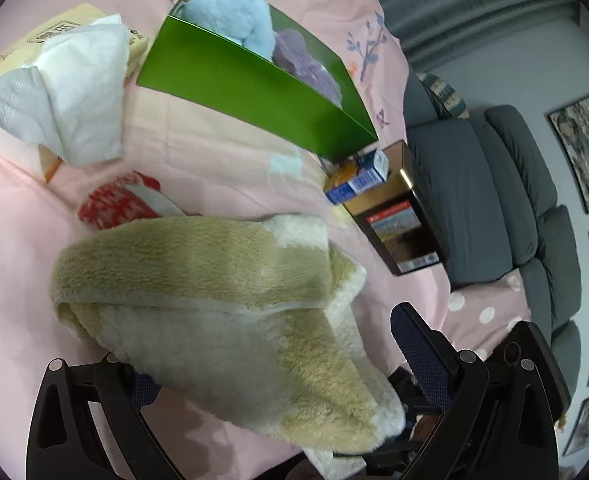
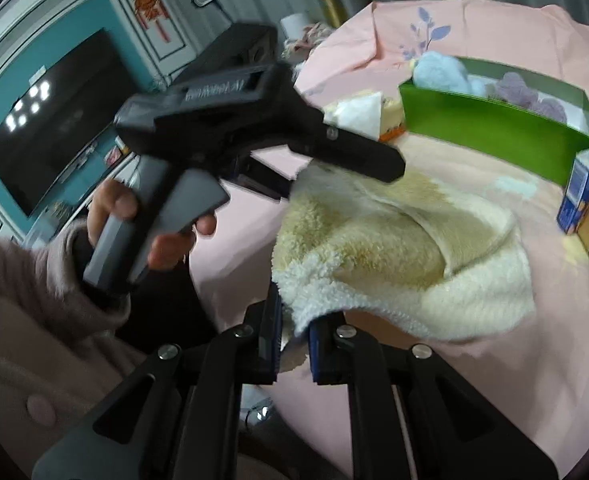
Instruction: Organize soft objects
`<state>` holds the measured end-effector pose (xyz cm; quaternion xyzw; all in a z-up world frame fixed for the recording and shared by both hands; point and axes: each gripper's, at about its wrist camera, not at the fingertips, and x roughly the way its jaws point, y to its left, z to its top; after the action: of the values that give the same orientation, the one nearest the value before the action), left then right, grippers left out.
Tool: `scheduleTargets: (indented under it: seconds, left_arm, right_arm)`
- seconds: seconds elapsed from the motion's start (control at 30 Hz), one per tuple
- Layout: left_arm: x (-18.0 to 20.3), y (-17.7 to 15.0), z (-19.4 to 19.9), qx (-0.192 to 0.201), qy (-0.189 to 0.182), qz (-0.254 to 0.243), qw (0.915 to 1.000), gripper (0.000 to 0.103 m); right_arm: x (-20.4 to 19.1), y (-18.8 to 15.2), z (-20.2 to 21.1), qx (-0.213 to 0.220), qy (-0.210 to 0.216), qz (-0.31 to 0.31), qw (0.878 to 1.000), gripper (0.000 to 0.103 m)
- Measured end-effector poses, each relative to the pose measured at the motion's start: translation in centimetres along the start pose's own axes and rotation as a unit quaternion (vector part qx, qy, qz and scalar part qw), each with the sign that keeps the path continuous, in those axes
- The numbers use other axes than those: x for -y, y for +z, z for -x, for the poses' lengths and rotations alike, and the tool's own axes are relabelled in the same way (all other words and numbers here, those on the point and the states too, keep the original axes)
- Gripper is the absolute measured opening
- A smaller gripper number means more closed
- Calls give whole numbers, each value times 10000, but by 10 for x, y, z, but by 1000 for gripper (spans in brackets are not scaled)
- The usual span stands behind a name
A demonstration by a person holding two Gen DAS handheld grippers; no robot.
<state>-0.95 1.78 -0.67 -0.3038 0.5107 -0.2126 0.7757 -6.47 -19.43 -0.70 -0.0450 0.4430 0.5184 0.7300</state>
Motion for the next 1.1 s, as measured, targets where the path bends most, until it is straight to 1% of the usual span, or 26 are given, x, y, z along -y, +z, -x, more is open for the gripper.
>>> scheduleTargets:
  seconds: [0.07,0.13,0.17,0.2,0.23,0.27,0.3,0.33,0.37,0.4,0.5,0.53,0.57,0.6,0.63,0.67,0.73,0.77,0.8,0.9,0.97,1.1]
  left_arm:
    - [1,-4,0,42,10,4,10000,100]
    - [1,-10,-1,40,19,39,10000,99]
    - [2,-12,-2,33,37,42,10000,98]
    - [2,-14,-3,33,66,25,10000,93]
    - [3,-15,-3,35,100,12,9999,90]
    - [2,-16,-3,44,134,20,9999,85]
    - [2,-16,-3,55,165,45,9998,81]
    - [2,-17,-3,60,167,61,9998,80]
    - [2,-17,-3,76,165,52,9998,73]
    - [4,-17,-2,107,215,14,9997,61]
    - [9,-19,-2,81,456,-155,9988,47]
    - [10,-20,-3,72,540,-207,9983,44]
    - [11,-21,-4,53,609,-254,9978,36]
    - [11,-22,-3,53,624,-294,9976,29]
    - [13,-23,-3,43,628,-351,9974,25]
    - [16,-24,-3,30,648,-463,9968,19]
    - [21,-26,-4,33,716,-631,9954,12]
    - [24,-27,-4,48,715,-697,9950,10]
    - [25,-28,-4,59,689,-719,9950,10]
    - [35,-29,0,131,710,-889,9934,10]
    - [43,-28,6,219,772,-1037,9914,10]
    - [68,-22,27,537,760,-1371,9862,10]
  right_arm:
    - [7,-11,-2,-250,-301,-95,9992,13]
    - [17,-16,-3,-315,-517,-331,9976,13]
    - [22,-19,-1,-306,-600,-460,9967,15]
    - [24,-20,0,-274,-651,-544,9960,18]
    - [27,-20,3,-224,-722,-631,9951,21]
    - [29,-20,4,-201,-774,-679,9945,38]
    - [30,-21,6,-161,-866,-714,9935,59]
    - [30,-21,8,-108,-927,-695,9932,65]
    - [29,-20,9,-86,-960,-653,9932,66]
    - [29,-17,8,-95,-1009,-613,9930,65]
    - [28,-12,4,-102,-1176,-555,9915,69]
    - [27,-16,5,-101,-1214,-548,9910,70]
    - [28,-15,3,-94,-1287,-551,9901,71]
    - [27,-14,2,-91,-1338,-552,9894,71]
    - [27,-13,0,-88,-1410,-541,9885,71]
    - [30,-9,-4,-101,-1440,-527,9881,70]
    - [28,-5,-14,-134,-1498,-452,9876,53]
    - [27,-3,-16,-145,-1506,-426,9876,34]
    - [26,-1,-18,-139,-1496,-392,9879,23]
    - [18,3,-13,20,-1572,-195,9874,19]
    - [13,7,-5,165,-1603,-64,9869,19]
    - [7,21,15,559,-1696,91,9839,19]
